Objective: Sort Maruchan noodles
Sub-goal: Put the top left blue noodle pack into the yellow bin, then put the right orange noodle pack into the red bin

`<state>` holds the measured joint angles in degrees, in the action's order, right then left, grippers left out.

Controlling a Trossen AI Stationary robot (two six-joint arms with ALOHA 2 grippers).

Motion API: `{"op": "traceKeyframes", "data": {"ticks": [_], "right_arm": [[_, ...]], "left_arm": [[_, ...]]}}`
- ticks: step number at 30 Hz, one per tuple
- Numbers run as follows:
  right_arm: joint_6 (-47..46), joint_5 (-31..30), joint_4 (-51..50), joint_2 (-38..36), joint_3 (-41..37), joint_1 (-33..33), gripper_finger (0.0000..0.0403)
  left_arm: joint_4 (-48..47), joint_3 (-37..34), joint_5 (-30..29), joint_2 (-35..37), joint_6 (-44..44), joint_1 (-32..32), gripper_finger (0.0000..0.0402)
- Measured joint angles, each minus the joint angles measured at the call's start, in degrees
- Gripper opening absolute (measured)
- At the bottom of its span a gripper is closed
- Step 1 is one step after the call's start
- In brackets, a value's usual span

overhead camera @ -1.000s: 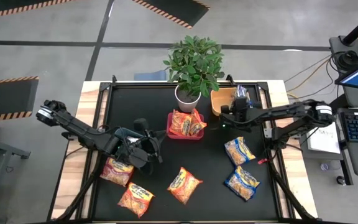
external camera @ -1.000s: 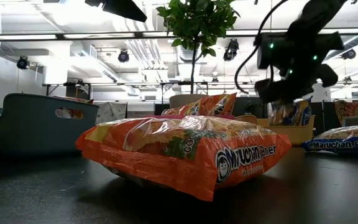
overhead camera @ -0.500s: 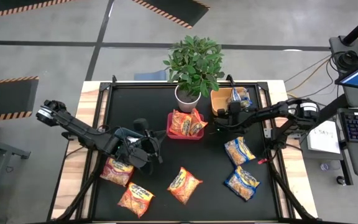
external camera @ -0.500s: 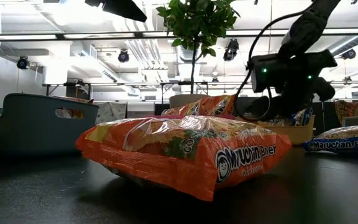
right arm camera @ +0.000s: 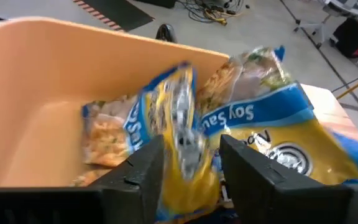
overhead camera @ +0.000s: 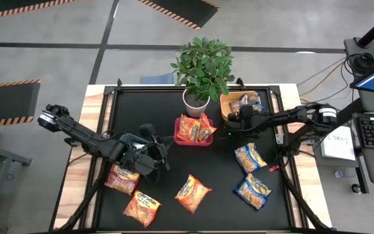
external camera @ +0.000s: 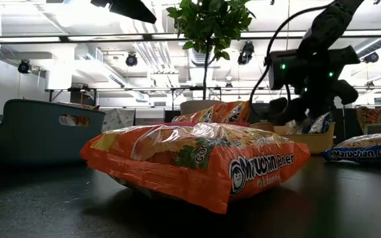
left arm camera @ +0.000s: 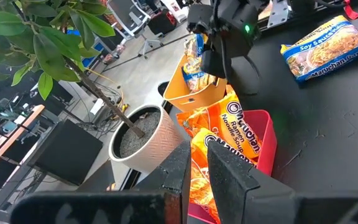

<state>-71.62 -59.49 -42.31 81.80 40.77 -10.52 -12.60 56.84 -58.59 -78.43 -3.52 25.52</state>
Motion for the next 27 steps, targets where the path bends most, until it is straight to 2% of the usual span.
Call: {"op": "traceKeyframes", "data": {"ticks": [8,15,20,24,27], "right_arm": [[3.5,2.3,-3.9,-9.2,1.6,0.1,0.0193],[9.5,11.3,-3.0,-18.6,3.5,1.1,0.0198],[10.9,15.1,-0.6,-22.7,3.5,6.2,0.0187],[14.1,17.3,4.7,-24.1,3.5,12.6,0.0181],[18.0,21.1,9.5,-24.5,3.5,16.7,0.018]], "left_arm": [[0.0,0.0,0.0,0.0,0.0,0.0,0.0037],[0.1,0.0,0.0,0.0,0.0,0.0,0.0037],[0.1,0.0,0.1,0.0,0.0,0.0,0.0037],[0.1,0.0,0.3,0.0,0.0,0.0,0.0037],[0.1,0.0,1.1,0.0,0.1,0.0,0.0037]]}}
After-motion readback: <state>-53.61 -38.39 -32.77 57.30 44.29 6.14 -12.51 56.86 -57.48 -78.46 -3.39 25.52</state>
